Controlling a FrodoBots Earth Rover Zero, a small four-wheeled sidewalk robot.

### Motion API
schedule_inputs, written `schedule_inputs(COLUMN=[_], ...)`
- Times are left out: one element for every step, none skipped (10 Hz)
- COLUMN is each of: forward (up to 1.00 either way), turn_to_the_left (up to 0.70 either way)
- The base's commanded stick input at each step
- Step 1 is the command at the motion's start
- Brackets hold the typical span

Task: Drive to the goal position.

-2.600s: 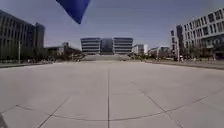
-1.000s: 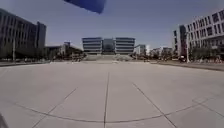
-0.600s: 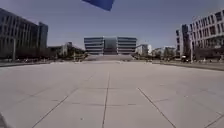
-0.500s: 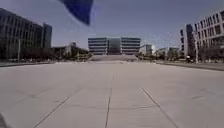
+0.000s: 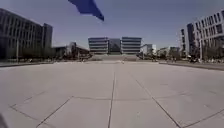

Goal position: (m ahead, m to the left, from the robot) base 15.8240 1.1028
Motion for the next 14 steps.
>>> schedule_inputs(forward=[1.0,1.0,1.0,1.0,1.0,1.0,1.0,1.0,1.0,1.0,1.0,1.0,1.0,1.0], turn_to_the_left=[0.0,0.0,0.0,0.0,0.0,0.0,0.0,0.0,0.0,0.0,0.0,0.0,0.0,0.0])
